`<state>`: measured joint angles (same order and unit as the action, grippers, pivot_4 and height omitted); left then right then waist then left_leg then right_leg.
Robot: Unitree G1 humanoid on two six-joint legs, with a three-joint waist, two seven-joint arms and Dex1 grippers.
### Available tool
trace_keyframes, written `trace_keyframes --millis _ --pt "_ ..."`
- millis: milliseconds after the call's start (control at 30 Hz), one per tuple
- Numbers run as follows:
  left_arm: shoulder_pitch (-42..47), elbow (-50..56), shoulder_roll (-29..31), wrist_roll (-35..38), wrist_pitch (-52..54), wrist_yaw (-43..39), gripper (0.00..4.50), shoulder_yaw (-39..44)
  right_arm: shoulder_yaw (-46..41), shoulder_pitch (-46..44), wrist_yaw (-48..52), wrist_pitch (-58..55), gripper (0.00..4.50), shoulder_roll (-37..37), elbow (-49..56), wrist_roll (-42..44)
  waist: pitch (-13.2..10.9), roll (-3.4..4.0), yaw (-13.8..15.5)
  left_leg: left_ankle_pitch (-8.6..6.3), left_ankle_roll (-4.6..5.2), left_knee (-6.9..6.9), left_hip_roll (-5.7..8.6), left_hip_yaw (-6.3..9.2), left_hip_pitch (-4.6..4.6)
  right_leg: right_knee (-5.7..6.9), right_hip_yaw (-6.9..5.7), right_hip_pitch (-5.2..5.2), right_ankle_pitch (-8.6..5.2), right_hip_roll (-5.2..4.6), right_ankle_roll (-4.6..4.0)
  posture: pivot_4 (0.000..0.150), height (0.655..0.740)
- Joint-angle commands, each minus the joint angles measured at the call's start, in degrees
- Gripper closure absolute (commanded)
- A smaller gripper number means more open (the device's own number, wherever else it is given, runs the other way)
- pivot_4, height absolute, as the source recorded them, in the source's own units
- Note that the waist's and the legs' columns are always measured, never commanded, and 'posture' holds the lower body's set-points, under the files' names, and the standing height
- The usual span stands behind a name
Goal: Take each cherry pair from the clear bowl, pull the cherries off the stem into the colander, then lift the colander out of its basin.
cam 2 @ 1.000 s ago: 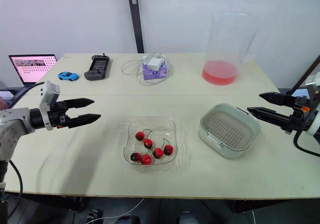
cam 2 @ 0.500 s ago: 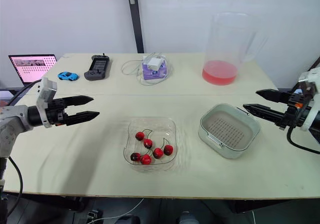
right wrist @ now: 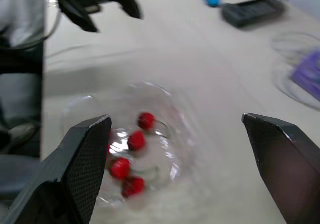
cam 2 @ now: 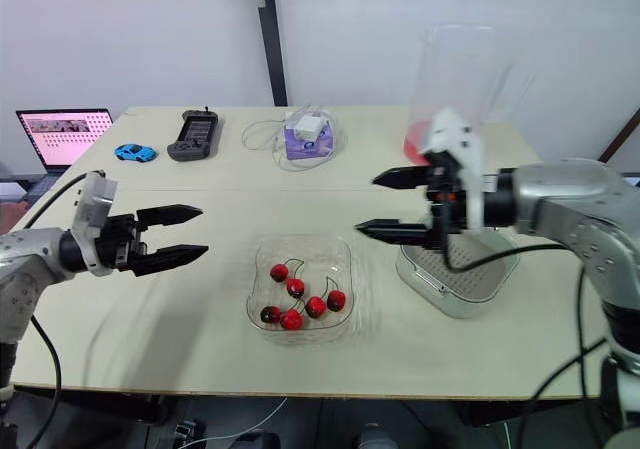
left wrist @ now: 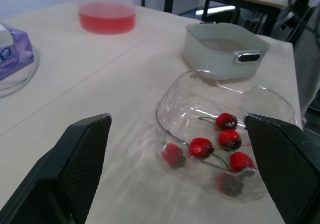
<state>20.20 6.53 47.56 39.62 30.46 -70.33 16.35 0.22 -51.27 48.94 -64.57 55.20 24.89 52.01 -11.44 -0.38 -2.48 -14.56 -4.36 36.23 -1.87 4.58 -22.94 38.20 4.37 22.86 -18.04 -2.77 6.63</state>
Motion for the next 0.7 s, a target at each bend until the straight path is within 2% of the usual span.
trace_keyframes --millis 33,133,267,367,433,600,700 --pt "-1.2 2.9 -0.3 1.9 -0.6 0.7 0.0 1.8 7.2 -8.5 -3.6 -9.7 0.04 -3.9 0.4 0.1 0.0 -0.02 0.0 0.0 0.0 0.02 0.0 0.02 -0.07 0.03 -0.01 0.09 0.0 0.01 0.0 0.15 0.7332" --pt "-2.6 2.7 -0.5 1.0 -1.9 0.3 0.0 1.4 15.5 -15.0 -6.6 -14.1 0.04 -11.7 -1.8 -3.0 0.0 -0.02 -0.1 0.02 -0.03 0.1 0.0 0.08 -0.35 0.16 -0.05 0.4 0.01 0.03 -0.02 0.15 0.7332" --pt "-3.7 2.0 -0.3 0.0 -3.7 -0.1 0.0 1.1 21.2 -17.3 -10.3 -16.5 0.04 -18.4 -5.0 -7.4 0.0 -0.04 0.0 0.03 -0.05 0.13 0.01 0.1 -0.47 0.29 -0.09 0.56 0.01 0.02 -0.02 0.15 0.7332" --pt "-4.3 1.7 -0.1 0.9 -2.8 1.0 0.0 2.1 26.3 -15.8 -17.3 -19.9 0.04 -26.1 -8.1 -12.5 0.1 -0.11 -0.1 0.04 -0.06 0.18 0.03 0.1 -0.48 0.33 -0.09 0.57 0.01 0.01 -0.02 0.15 0.7332" --pt "-4.6 2.2 0.2 1.1 -2.6 1.5 0.0 2.8 26.7 -14.2 -20.6 -22.0 0.04 -30.1 -9.0 -14.5 0.1 -0.13 -0.2 0.04 -0.06 0.17 0.01 0.13 -0.47 0.41 -0.09 0.61 0.01 0.06 -0.02 0.15 0.7332" --pt "-5.4 3.3 0.6 1.4 -2.5 2.8 0.0 3.9 28.2 -10.9 -23.8 -23.1 0.04 -32.3 -9.3 -18.1 0.1 -0.15 -0.1 0.06 -0.09 0.2 0.04 0.13 -0.5 0.58 -0.1 0.69 0.01 0.0 -0.03 0.15 0.7332" --pt "-5.1 3.2 0.4 1.6 -2.5 3.6 0.0 4.3 27.6 -9.3 -23.7 -23.5 0.82 -33.4 -9.7 -18.6 0.1 -0.17 -0.2 0.06 -0.09 0.21 0.03 0.15 -0.49 0.59 -0.12 0.68 0.01 0.04 -0.03 0.15 0.7332"
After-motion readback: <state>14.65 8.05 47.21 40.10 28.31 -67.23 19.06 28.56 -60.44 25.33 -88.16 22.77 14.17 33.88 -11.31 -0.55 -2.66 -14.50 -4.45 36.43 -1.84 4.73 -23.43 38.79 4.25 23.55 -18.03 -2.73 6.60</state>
